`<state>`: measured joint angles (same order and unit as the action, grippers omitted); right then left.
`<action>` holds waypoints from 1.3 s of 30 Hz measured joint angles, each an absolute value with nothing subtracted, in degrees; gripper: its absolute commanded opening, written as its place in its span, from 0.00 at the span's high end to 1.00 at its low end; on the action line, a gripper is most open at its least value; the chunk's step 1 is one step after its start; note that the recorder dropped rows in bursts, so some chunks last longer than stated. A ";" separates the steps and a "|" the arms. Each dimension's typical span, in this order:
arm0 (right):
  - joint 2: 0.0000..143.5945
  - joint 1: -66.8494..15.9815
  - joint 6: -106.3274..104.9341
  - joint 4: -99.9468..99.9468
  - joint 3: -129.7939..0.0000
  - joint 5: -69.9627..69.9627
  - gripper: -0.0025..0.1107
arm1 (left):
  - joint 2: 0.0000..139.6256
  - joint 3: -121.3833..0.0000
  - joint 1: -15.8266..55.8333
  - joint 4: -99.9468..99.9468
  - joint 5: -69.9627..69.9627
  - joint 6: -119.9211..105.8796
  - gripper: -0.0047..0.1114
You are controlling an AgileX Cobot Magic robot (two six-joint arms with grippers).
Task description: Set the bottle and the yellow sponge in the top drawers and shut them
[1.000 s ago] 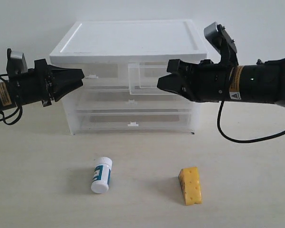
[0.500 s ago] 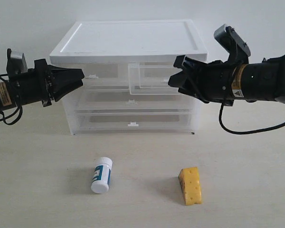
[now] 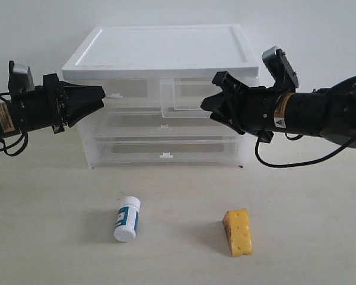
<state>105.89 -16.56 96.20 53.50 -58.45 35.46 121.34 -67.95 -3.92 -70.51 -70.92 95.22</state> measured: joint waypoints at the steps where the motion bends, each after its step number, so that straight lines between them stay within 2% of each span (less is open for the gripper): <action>1: 106.01 -16.56 96.20 53.26 -58.84 36.23 0.72 | 121.34 -67.95 -3.92 -70.51 -70.92 95.22 0.65; 10: 106.20 -16.56 96.08 53.82 -60.22 34.64 0.73 | 121.34 -67.95 -3.92 -70.47 -70.92 95.22 0.65; 13: 106.20 -16.56 95.80 53.86 -60.36 34.32 0.98 | 121.34 -67.95 -3.92 -70.47 -70.92 95.22 0.65; 22: 106.20 -16.46 95.59 59.59 -60.38 34.22 0.98 | 121.34 -67.95 -3.92 -70.47 -70.92 95.22 0.65; 39: 102.72 -16.03 93.63 61.66 -51.87 42.11 0.98 | 121.34 -67.95 -3.92 -70.69 -71.36 95.22 0.65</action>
<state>102.72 -16.03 93.63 61.66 -51.87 42.11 121.34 -67.95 -3.92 -70.69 -71.36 95.22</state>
